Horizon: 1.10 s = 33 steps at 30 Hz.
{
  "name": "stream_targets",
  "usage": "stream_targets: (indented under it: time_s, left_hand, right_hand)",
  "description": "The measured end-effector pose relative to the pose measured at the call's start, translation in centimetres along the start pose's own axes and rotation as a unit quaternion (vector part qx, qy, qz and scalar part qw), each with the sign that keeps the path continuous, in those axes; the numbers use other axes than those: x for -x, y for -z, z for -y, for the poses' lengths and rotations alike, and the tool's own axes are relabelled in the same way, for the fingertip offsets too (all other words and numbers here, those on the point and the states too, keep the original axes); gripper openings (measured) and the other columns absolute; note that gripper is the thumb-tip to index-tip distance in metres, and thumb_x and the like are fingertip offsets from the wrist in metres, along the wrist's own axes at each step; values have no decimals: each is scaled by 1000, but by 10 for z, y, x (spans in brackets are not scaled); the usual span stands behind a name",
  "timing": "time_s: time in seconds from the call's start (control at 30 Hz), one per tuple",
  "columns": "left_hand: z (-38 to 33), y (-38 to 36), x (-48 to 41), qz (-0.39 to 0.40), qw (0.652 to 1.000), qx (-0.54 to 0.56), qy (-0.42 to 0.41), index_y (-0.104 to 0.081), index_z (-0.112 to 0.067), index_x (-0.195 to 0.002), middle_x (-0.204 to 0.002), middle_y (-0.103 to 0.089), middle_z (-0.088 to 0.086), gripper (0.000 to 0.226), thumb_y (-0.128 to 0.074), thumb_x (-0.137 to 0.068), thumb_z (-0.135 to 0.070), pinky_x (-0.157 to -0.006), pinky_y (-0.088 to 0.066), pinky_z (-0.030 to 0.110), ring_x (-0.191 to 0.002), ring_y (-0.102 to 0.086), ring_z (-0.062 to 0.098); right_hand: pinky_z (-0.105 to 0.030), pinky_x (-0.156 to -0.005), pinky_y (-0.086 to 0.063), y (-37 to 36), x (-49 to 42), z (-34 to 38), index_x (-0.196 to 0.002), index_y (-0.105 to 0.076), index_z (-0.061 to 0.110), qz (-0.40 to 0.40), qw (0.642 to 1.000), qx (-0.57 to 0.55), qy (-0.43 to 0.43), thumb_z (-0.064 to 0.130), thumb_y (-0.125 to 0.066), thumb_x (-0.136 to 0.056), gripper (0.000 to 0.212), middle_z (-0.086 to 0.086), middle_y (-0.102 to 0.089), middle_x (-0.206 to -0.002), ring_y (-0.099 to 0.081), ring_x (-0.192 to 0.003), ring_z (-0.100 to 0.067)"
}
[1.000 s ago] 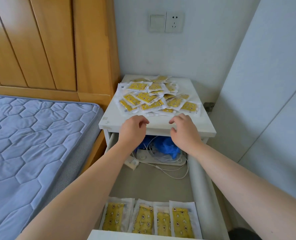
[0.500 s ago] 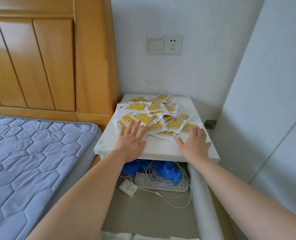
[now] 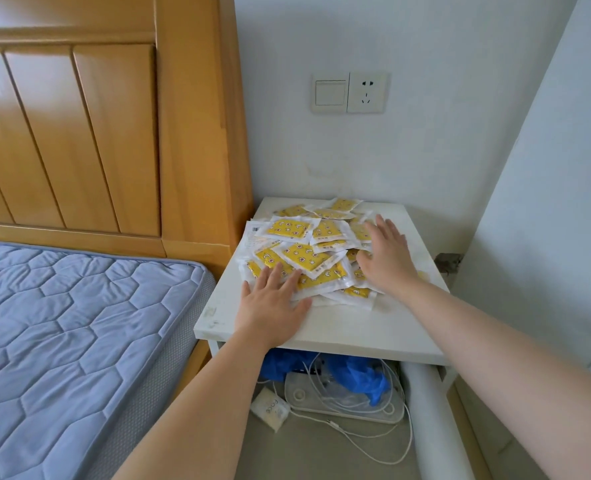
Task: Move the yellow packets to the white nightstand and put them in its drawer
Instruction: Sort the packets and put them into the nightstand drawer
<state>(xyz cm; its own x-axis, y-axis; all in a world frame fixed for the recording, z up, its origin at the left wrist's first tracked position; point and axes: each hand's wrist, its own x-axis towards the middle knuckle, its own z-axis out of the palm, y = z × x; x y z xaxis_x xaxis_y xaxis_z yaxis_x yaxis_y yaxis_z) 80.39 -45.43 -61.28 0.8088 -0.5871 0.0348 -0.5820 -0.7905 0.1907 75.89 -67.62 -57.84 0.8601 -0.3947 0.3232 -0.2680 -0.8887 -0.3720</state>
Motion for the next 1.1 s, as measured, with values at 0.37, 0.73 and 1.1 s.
stream_targets:
  time_s: [0.37, 0.73, 1.1]
  left_hand:
    - [2, -3, -2, -15, 1000, 11, -2, -4, -45, -149, -161, 5, -7, 59, -20, -95, -61, -119, 1, 49, -148, 9, 18]
    - [1, -2, 3, -45, 998, 44, 5, 16, -34, -150, -161, 10, -6, 74, -24, -94, -62, -120, -3, 45, -148, 5, 16]
    - [1, -1, 1, -16, 999, 20, -25, -3, -49, -148, -161, 3, -12, 61, -20, -92, -67, -119, -3, 51, -148, 5, 18]
  right_hand:
    - [-50, -116, -13, -10, -58, 36, -144, -38, 30, 155, 978, 121, 67, 10, -46, -88, 60, -1, -50, -140, -40, -132, -27]
    - [-33, -86, -44, 4, 9, 20, -130, -58, 14, 6, 982, 37, 183, 2, -52, -91, 41, -9, -64, -122, -57, -113, -29]
    - [-32, -76, -44, 22, 14, 35, -103, -62, 13, 86, 992, -88, -38, 36, -54, -92, 27, -5, -62, -98, -58, -92, -22]
